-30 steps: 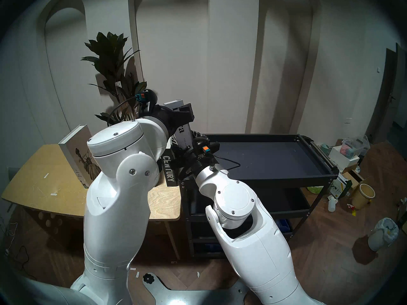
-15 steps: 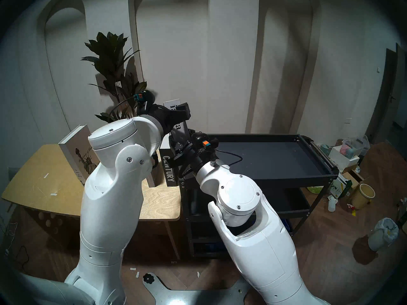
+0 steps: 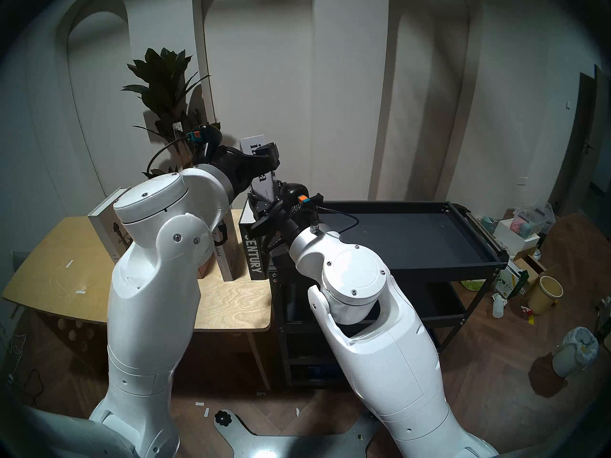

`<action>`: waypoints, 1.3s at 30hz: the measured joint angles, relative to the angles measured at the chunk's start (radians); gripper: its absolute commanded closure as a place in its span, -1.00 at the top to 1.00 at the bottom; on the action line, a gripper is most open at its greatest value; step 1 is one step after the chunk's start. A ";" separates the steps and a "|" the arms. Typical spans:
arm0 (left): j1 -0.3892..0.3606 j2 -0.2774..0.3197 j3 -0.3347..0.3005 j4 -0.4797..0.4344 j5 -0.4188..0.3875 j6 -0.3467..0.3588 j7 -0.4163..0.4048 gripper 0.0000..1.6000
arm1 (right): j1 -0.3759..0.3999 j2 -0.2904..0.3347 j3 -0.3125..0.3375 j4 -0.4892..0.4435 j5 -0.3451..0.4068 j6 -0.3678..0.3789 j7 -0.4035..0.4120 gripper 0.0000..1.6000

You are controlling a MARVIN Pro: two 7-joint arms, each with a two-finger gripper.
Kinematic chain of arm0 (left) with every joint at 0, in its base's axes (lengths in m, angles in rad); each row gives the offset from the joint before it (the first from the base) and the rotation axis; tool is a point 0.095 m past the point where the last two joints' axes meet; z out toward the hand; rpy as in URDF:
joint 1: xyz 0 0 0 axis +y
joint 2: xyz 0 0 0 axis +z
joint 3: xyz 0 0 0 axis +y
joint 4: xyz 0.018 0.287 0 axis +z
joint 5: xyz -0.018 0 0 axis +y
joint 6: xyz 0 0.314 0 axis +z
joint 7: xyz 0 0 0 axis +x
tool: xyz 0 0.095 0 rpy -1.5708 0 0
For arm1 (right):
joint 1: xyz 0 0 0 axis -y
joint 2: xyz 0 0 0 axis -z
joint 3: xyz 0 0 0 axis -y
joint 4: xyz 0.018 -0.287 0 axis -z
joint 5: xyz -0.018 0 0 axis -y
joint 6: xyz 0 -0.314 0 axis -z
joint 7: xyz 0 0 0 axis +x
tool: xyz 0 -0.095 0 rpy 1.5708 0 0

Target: Move the books from the display table onto the shelf, standing them upright with spines facing out and tallest at one end

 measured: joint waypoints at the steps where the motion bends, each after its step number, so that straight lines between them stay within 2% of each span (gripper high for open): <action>1: -0.002 -0.003 -0.005 -0.002 -0.007 0.004 -0.001 1.00 | 0.004 -0.001 0.002 0.012 -0.002 -0.001 -0.002 -1.00; 9: -0.064 -0.051 -0.069 -0.029 -0.057 0.022 -0.012 1.00 | 0.051 -0.005 0.017 0.141 -0.029 -0.008 -0.018 -1.00; 15: -0.113 -0.073 -0.136 -0.049 -0.070 0.010 -0.022 1.00 | 0.093 -0.006 0.044 0.193 -0.041 -0.013 -0.025 -1.00; 19: -0.154 -0.075 -0.187 -0.050 -0.080 0.008 -0.034 1.00 | 0.131 -0.006 0.088 0.207 -0.044 -0.019 -0.030 -1.00; 23: -0.183 -0.054 -0.205 -0.026 -0.092 0.029 -0.060 1.00 | 0.162 -0.004 0.137 0.207 -0.038 -0.025 -0.034 -1.00; 27: -0.182 -0.009 -0.211 0.011 -0.115 0.068 -0.130 1.00 | 0.186 0.008 0.206 0.199 -0.016 -0.034 -0.035 -1.00; 33: -0.129 0.066 -0.234 0.061 -0.112 0.105 -0.223 1.00 | 0.191 0.044 0.309 0.193 0.012 -0.042 -0.035 -1.00; 39: -0.072 0.137 -0.297 0.116 -0.088 0.123 -0.291 1.00 | 0.187 0.082 0.409 0.203 0.038 -0.044 -0.022 -1.00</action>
